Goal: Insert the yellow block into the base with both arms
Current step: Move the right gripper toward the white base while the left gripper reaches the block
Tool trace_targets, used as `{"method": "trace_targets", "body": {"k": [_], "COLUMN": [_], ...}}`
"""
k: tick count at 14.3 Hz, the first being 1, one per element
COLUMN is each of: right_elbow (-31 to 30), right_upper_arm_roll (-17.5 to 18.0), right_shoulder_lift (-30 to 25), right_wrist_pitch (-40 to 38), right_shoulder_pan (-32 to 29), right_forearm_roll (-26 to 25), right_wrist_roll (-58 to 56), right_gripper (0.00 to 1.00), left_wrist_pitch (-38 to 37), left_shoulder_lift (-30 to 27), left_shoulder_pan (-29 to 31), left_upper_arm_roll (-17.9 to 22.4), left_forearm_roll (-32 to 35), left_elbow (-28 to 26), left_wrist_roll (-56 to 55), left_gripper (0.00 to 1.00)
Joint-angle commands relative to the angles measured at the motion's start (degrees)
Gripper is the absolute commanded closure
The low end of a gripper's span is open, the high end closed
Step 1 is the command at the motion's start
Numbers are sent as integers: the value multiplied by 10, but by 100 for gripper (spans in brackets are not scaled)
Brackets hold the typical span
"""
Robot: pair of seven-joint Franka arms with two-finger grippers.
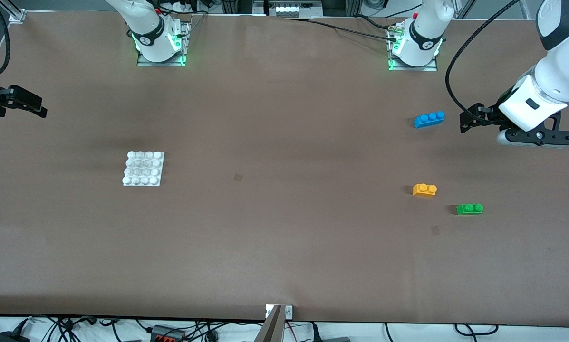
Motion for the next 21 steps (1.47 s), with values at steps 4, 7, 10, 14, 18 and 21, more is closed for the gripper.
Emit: {"method": "trace_targets", "body": {"k": [4, 7, 10, 14, 18, 21], "right_elbow": [11, 9, 10, 24, 1, -69], "right_upper_arm_roll": [-1, -1, -1, 0, 1, 0], "right_shoulder_lift": [2, 4, 7, 65, 153, 176], "right_wrist_pitch": [-11, -49, -84, -82, -51, 50], "right_shoulder_pan": [2, 2, 1, 3, 19, 41], "right_forearm_roll": [-5, -3, -1, -2, 1, 1], "right_wrist_roll": [-7, -4, -3, -5, 4, 13], "right_gripper": [0, 0, 0, 0, 0, 0], "left_wrist_pitch": [-12, -7, -12, -21, 25, 142], "left_shoulder_lift": [9, 15, 30, 32, 77, 127], "left_shoulder_pan": [2, 0, -2, 2, 3, 4], "left_upper_arm_roll": [-2, -1, -3, -3, -18, -18], "left_forearm_roll": [6, 8, 6, 6, 4, 3], "left_elbow": [17, 23, 45, 46, 39, 0], "left_wrist_roll": [-1, 0, -2, 2, 5, 8], "left_gripper": [0, 0, 0, 0, 0, 0]}}
